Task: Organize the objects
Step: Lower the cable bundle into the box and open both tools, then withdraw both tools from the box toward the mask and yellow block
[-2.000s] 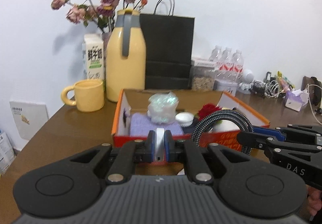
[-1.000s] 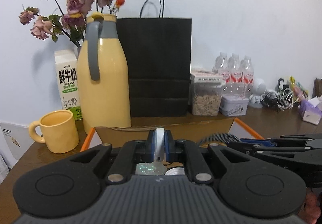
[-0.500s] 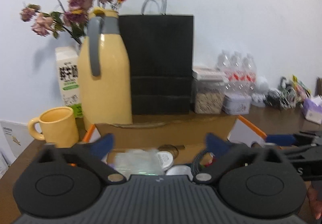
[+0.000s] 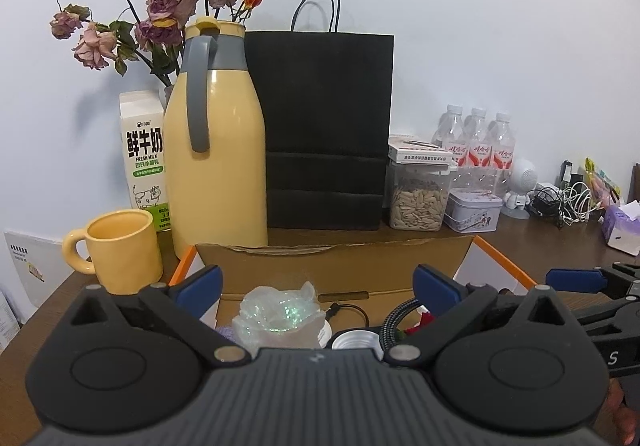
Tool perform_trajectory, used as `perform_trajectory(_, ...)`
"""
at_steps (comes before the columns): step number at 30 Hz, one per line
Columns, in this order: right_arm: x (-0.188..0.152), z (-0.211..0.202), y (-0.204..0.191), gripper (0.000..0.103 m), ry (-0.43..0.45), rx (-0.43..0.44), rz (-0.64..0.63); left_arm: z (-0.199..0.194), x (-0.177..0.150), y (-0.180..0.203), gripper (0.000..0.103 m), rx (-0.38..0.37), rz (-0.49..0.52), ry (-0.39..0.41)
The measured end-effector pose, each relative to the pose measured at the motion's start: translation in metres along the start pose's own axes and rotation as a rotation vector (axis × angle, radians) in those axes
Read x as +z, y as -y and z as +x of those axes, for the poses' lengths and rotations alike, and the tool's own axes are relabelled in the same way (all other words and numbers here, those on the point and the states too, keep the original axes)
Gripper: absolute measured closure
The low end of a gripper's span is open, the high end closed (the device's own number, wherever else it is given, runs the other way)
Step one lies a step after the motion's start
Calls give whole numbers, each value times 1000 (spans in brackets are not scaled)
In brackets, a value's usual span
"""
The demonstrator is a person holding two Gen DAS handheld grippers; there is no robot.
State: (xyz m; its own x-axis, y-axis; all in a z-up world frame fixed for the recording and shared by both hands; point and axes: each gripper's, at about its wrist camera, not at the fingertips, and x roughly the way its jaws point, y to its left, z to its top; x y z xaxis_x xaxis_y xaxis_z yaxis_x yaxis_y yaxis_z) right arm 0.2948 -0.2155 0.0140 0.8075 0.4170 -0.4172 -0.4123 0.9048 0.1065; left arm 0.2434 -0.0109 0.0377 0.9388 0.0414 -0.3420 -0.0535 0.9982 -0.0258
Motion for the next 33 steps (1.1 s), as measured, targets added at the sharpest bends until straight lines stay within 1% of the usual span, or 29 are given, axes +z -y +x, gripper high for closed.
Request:
perform_trajectory(6,0,-10,-4,0,18,-14,-21,-13,0,-1,0,-1,-4,5)
perform_trajectory(14,-3,-32,-12,0,59,-42,-52,-37,-1,-10,0,13,-34,11)
perform_trajectory(33,-30,-88,-23,0,66,-71,-63,-96,-24,-32,0,75,-34,-13)
